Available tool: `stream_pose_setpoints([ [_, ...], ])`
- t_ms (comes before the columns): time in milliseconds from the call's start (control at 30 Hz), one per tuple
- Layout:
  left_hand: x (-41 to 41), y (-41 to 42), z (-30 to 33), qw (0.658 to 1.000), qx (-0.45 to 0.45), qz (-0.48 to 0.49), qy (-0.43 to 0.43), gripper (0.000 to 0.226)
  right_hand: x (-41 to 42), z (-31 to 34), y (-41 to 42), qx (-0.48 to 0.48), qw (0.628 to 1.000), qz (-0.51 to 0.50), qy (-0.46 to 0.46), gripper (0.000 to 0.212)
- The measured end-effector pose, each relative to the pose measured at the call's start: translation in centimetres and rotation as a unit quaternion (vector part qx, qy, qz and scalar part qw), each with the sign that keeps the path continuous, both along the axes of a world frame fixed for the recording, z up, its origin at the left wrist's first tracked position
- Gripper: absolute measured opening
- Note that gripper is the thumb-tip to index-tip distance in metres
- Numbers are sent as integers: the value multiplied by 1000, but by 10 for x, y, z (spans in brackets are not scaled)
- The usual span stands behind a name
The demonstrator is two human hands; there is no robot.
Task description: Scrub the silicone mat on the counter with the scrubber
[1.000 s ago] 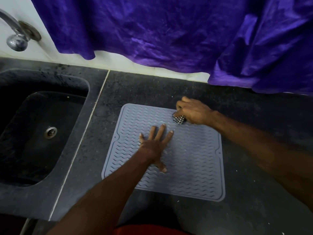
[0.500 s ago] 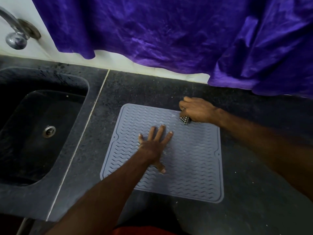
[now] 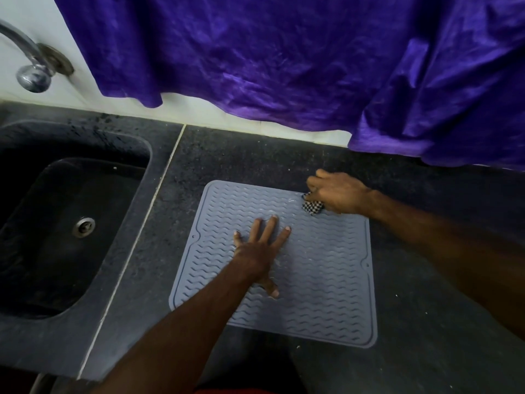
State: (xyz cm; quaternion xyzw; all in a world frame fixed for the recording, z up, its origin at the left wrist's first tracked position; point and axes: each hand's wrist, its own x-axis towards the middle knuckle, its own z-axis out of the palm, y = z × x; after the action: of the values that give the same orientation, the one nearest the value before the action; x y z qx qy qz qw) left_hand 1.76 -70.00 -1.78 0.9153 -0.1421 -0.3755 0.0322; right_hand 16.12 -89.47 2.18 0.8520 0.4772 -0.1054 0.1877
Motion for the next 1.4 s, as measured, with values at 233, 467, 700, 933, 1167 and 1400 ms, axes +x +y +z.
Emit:
stream_pose_setpoints([
  [233,0,0,-1,1000,9,-3,0,145,-16,-15,64,93,995,-22,1,47],
  [467,1,0,-1,1000,12,4,5,146,-24,-23,25,63,998,-28,-11,57],
  [700,-1,1,0,1000,9,1,-5,146,-18,-11,54,167,981,-94,3,45],
  [933,-1,0,0,1000,17,1,-2,144,-28,-28,82,106,994,-29,-12,53],
  [1167,-2,1,1,1000,7,3,-11,145,-14,-21,28,76,996,-45,1,49],
  [1400,-2,2,1,1000,4,2,-8,144,-17,-20,61,100,994,-34,16,51],
])
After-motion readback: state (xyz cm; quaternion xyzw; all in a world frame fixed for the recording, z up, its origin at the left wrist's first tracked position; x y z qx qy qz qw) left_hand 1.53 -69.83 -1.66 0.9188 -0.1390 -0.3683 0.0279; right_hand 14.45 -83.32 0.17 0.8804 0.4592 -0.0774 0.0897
